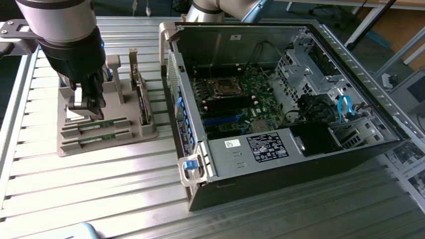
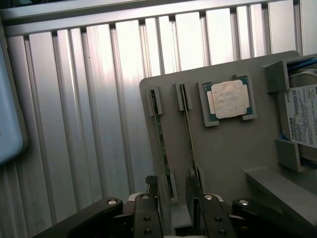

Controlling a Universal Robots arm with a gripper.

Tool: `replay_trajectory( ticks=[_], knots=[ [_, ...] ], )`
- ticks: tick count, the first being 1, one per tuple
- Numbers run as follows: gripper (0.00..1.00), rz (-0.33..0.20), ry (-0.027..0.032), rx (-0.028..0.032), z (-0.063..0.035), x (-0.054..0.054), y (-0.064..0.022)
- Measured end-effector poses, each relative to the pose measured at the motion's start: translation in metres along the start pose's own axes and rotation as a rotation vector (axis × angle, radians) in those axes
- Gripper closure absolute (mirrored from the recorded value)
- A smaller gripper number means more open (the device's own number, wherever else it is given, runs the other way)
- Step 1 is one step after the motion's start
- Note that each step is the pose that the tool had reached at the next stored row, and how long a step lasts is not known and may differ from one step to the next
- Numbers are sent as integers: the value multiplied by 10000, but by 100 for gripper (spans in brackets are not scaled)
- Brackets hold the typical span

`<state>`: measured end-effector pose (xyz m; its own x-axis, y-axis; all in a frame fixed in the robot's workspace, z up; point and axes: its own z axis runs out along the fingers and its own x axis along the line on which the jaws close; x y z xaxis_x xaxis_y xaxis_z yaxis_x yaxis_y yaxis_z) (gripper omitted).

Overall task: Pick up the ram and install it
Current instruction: 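Pick up the ram and move it above insertion slot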

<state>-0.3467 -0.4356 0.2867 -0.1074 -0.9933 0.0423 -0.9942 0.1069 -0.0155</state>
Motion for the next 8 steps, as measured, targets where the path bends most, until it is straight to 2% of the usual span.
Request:
replay_trajectory(
  ticks=[8],
  knots=[
    [64, 0, 0, 0, 26, 3, 3]
  ],
)
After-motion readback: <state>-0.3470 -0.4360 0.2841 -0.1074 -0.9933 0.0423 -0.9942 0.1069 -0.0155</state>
